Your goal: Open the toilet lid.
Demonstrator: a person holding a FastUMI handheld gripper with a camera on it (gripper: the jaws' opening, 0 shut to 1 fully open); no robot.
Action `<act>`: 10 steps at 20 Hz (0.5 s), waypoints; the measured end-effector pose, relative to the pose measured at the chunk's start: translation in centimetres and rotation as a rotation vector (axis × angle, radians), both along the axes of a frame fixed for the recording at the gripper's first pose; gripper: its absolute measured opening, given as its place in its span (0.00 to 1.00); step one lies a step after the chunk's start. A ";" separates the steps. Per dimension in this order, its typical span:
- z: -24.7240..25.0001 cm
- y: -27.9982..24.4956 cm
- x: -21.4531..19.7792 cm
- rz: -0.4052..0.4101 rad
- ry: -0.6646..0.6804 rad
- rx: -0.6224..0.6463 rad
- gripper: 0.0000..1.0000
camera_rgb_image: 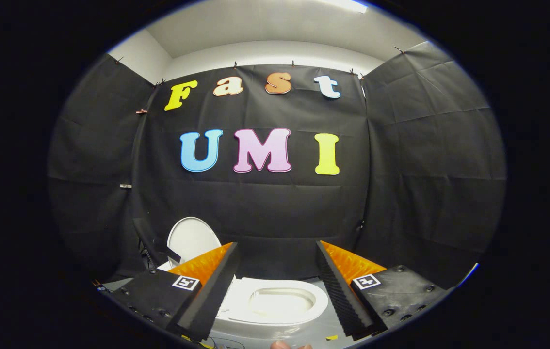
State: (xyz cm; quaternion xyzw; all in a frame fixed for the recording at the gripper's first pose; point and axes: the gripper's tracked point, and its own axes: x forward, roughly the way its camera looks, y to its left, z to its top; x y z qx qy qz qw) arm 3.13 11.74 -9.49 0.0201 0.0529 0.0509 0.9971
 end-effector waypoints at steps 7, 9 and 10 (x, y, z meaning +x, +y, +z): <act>0.7 0.0 -0.6 0.012 0.002 0.038 0.99; 1.0 0.2 -0.7 0.018 -0.002 0.050 0.99; 1.1 0.3 -0.7 0.020 -0.004 0.056 0.99</act>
